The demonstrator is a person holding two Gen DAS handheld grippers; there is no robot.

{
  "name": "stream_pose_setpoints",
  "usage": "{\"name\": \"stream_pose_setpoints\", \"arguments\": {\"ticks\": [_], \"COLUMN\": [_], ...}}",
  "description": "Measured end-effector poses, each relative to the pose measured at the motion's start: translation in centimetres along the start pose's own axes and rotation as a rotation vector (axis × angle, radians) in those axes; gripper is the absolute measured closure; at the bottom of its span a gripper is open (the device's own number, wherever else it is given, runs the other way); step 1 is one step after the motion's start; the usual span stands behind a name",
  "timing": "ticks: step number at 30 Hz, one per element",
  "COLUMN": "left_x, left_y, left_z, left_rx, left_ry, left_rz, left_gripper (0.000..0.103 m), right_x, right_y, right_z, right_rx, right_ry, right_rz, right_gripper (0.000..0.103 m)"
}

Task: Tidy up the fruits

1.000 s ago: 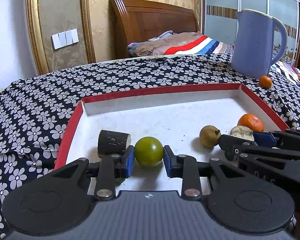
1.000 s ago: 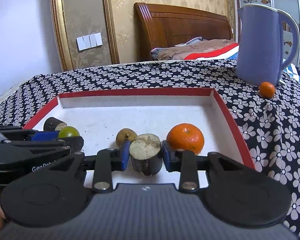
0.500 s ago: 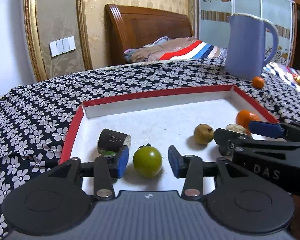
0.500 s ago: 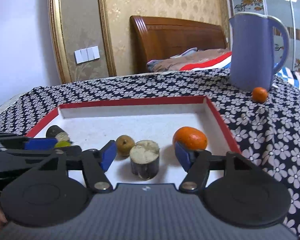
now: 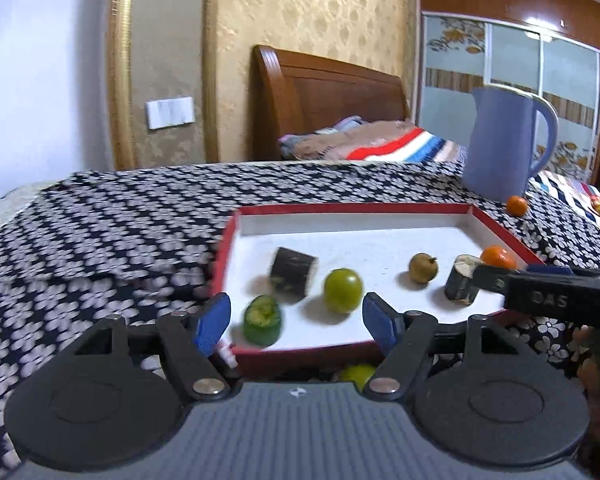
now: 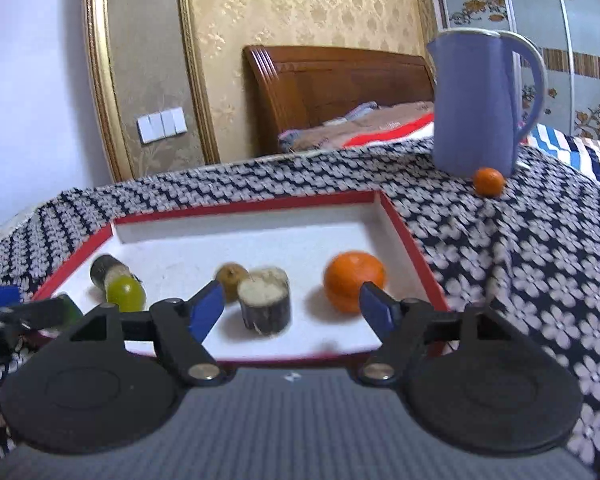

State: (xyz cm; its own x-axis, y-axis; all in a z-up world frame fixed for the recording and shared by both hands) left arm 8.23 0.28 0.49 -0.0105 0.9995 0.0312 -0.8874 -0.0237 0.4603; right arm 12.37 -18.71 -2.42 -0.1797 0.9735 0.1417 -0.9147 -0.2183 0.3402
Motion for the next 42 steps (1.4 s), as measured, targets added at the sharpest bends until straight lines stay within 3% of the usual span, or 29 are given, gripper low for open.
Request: {"name": "stream_pose_setpoints", "arguments": {"ticks": [11,22,31,38,40,42], "left_x": [1.2,-0.1,0.1,-1.0,-1.1,-1.0], "left_y": [2.7,2.6,2.2,2.0,1.7,1.6], "left_z": [-2.4,-3.7,-4.2,-4.5,-4.6,-4.6], "left_rx": [0.008,0.06,0.095,0.099,0.115,0.122], "left_ry": [0.0,-0.1,-0.116,-0.174,-0.176,-0.17], "left_rz": [-0.015,-0.025,-0.024,-0.031,-0.035,-0.04], "left_gripper": [0.031,0.031,0.031,0.055,0.071,0.071], "right_x": [0.4,-0.2,-0.2,-0.3,-0.3,-0.4], "right_y": [5.1,5.1,4.8,4.5,4.5,4.4], "right_z": [-1.8,-2.9,-3.1,-3.2,-3.2,-3.2], "right_rx": [-0.01,0.024,0.039,0.049,0.05,0.053], "right_ry": [0.015,-0.033,-0.038,-0.041,-0.043,-0.045], "right_rz": [0.078,0.1,0.114,0.116,0.117,0.116], "right_gripper": [0.03,0.03,0.03,0.03,0.03,0.03]}}
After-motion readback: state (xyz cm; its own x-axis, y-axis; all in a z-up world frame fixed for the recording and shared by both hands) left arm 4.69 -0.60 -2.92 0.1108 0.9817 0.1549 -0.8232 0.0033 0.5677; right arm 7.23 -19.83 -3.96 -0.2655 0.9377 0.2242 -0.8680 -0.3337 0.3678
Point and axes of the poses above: each gripper's, at about its wrist camera, not at the fingertips, and y roughly against the way its jaws point, x to its left, z to its top, the point moved 2 cm from there along -y, roughly the way its jaws point, and after that the axes turned 6 degrees about z, right-handed, at the moved point
